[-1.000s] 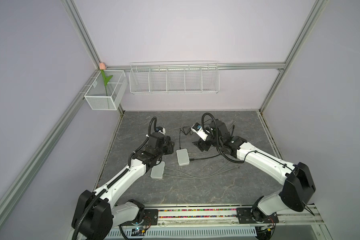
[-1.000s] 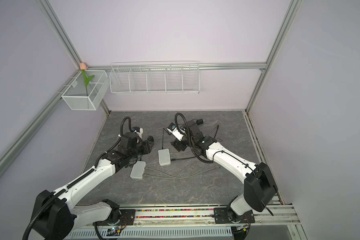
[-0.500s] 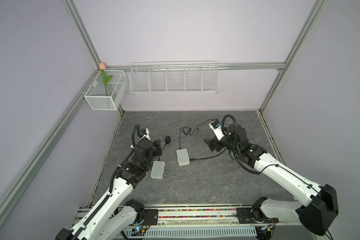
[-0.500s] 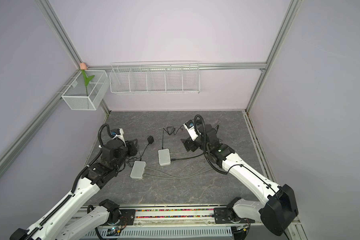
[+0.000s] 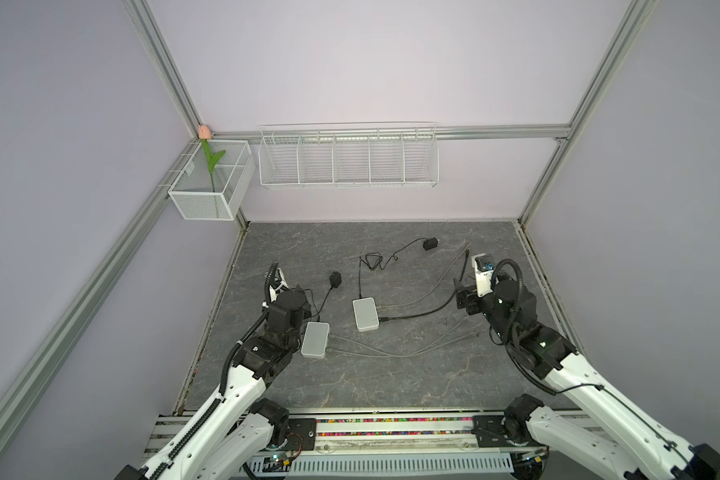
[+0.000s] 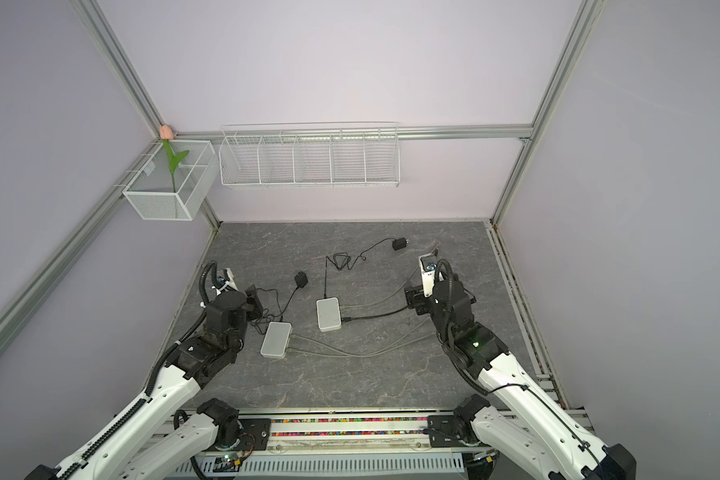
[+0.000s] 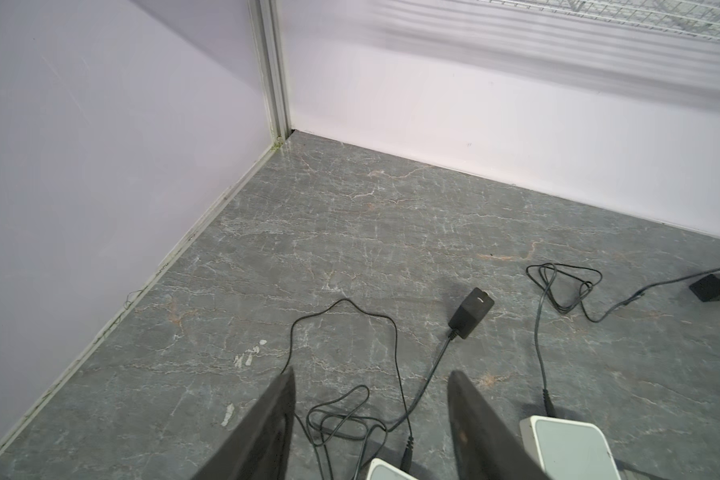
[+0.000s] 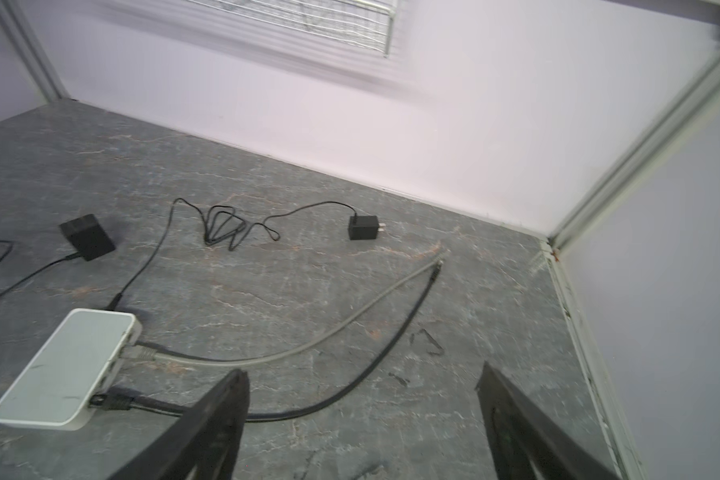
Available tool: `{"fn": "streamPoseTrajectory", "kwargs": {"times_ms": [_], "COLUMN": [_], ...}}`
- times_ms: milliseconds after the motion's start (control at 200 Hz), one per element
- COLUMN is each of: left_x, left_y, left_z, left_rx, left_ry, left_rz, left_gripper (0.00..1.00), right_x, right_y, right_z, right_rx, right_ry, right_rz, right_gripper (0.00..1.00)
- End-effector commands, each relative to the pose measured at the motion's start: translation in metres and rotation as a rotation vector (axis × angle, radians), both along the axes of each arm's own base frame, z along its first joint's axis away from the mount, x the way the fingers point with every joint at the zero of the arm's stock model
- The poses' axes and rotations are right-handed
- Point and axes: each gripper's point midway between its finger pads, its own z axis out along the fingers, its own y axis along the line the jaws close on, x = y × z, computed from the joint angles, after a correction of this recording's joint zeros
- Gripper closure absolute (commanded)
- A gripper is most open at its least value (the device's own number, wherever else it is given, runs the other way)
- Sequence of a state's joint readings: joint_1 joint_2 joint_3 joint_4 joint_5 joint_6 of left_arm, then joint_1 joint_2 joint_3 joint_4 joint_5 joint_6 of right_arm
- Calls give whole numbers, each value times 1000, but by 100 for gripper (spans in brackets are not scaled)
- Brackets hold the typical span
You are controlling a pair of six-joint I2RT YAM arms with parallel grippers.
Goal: Insert the plug into the switch port
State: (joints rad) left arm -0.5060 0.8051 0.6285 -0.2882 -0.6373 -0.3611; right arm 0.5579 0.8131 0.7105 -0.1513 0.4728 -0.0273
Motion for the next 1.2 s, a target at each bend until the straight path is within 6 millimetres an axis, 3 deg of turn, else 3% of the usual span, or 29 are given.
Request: {"fn": "streamPoseTrajectory", "kwargs": {"times_ms": [0, 135, 525, 925, 1195], "left_x": [1, 1, -9, -16, -17], "left_y": [10, 12, 25, 33, 35], "left_z": [2, 3, 6, 5, 1], "left_rx": [48, 65, 116, 153, 163], "left_ry": [-27, -43, -81, -91, -78], "left_rz": [54, 55, 86, 107, 111], "left_gripper": [42, 42, 42, 42, 42], "right_x": [-5, -13, -30, -41, -52], "right_y": [-30, -52, -87, -104, -108], "right_z": [0, -6, -21, -34, -47], "right_rx": [37, 44, 28, -52, -4], "right_ry": [-36, -49, -69, -54, -46], "right_rz": [-138, -217, -342, -403, -402], "right_gripper": [11, 11, 11, 11, 11]}}
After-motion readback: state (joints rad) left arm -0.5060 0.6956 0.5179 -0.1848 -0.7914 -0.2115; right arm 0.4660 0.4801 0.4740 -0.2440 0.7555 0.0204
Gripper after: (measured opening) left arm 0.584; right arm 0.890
